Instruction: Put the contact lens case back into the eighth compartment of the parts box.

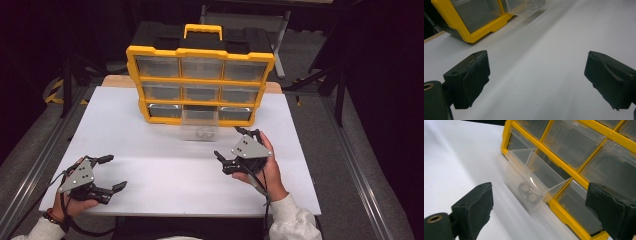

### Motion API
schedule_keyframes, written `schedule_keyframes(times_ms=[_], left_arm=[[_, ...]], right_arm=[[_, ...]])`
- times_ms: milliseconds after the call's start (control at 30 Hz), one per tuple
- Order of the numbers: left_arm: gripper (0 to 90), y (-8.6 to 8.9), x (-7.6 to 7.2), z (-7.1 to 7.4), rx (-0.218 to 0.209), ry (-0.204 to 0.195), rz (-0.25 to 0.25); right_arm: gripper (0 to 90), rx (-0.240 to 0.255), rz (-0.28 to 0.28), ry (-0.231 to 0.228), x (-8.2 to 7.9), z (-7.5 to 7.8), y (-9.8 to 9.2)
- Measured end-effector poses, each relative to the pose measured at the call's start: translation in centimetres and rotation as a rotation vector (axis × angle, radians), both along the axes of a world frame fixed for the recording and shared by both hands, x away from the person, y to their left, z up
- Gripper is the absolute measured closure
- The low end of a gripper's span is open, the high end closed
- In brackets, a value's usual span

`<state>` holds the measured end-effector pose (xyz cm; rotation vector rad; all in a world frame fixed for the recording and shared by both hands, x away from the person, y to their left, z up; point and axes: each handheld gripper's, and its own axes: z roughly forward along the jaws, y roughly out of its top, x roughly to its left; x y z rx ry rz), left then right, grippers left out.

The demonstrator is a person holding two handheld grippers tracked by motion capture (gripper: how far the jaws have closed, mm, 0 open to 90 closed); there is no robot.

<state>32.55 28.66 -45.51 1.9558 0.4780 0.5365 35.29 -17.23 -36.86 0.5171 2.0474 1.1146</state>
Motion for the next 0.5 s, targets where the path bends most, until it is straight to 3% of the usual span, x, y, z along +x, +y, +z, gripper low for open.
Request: schedule_keyframes(times_ms=[233,500], left_arm=[[7.3,-0.1,0.0,0.0,0.003,-0.001,-0.002],[7.3,-0.2,0.1,-0.1,0.002,0.001,-0.003]], right_arm=[[8.7,-0.015,-0.001,-0.002,-0.7,-0.9,-0.8],[8.7,0.003,-0.012,-0.005,-1.5,-1.8,-2.3]])
